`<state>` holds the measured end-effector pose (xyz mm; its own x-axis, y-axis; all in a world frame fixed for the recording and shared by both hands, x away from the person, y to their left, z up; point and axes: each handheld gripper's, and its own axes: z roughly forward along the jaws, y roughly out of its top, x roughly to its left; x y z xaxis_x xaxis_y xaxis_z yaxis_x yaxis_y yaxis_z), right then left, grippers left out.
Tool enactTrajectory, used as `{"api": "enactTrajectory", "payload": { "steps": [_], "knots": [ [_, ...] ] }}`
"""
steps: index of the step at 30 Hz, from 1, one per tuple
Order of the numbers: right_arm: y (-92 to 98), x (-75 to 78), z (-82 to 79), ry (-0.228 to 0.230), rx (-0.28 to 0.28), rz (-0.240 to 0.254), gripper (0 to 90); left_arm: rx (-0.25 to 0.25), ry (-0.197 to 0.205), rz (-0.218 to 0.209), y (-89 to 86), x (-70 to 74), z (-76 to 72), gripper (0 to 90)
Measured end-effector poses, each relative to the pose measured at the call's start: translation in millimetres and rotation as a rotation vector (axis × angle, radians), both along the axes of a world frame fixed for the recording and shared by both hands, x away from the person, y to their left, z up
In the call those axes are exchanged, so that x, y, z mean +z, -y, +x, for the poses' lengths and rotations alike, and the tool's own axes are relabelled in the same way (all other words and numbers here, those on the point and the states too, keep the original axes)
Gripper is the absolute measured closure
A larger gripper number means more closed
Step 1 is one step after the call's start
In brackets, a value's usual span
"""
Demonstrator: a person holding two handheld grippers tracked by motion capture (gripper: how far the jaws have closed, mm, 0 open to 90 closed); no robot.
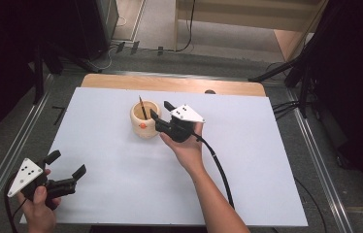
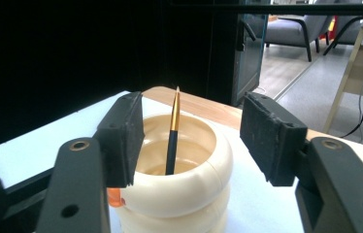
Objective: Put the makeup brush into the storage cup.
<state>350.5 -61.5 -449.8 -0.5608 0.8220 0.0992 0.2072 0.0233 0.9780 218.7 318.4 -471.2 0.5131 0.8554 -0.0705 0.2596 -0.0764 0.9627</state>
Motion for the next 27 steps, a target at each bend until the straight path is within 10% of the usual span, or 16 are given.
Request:
{"api": "enactTrajectory", "payload": {
  "steps": [27],
  "knots": [
    [49.4, -7.1, -28.2, -0.067, 0.008, -0.043, 12.4, -0.004, 0.000, 0.009, 2.9, -0.6, -0.1, 0.0]
  ]
}}
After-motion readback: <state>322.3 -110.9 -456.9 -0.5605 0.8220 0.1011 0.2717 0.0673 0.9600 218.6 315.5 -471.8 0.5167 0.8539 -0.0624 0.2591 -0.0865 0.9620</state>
